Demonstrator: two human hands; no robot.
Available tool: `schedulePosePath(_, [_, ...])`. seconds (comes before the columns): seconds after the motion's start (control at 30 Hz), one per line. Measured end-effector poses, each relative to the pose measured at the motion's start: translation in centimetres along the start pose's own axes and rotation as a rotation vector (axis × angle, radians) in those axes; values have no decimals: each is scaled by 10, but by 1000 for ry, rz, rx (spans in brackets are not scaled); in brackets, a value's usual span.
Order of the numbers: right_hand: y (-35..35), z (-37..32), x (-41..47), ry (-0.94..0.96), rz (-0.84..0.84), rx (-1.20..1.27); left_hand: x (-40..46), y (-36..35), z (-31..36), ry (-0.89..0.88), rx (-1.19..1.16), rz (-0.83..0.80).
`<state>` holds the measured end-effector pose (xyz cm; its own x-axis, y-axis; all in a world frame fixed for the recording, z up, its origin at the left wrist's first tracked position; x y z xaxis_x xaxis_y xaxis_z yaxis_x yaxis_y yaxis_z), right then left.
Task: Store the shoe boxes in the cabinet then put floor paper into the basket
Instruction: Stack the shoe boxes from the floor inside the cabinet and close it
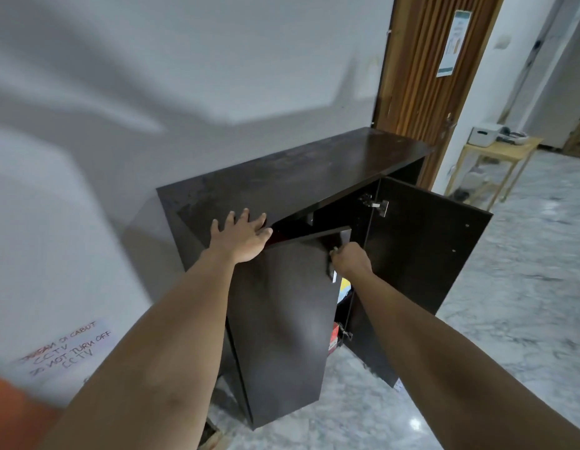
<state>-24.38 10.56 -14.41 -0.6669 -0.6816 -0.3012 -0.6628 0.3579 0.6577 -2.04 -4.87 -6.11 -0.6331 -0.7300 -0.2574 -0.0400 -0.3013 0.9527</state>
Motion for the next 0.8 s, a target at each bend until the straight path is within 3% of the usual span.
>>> schedulePosePath(0.13, [-13,-27,16,-9,-38,13,1,1,1,6,3,22])
schedulePosePath(0.33, [-34,-67,47,50,-247,-11,10,-1,-2,42,31,11])
schedulePosePath(0.5, [-14,-53,63,63,-359,-68,36,2,2,89,63,-16])
schedulePosePath(0.63, [68,-38,85,178,-192,-175,63,6,27,84,111,25])
schedulePosePath(0.8, [210,5,111,135,266,-420,99,14,67,-44,208,43])
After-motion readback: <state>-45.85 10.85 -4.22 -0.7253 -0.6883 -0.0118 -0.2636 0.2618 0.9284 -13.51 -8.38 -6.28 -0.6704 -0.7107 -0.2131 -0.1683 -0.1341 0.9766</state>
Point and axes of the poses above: each hand's wrist, its own x-axis towards the middle knuckle, its own y-axis out of the back of the hand, z = x × y, the point moved 7 cm from there along x, towards the middle knuckle, and after that the axes turned 11 degrees about -z, right-handed, at the moved point
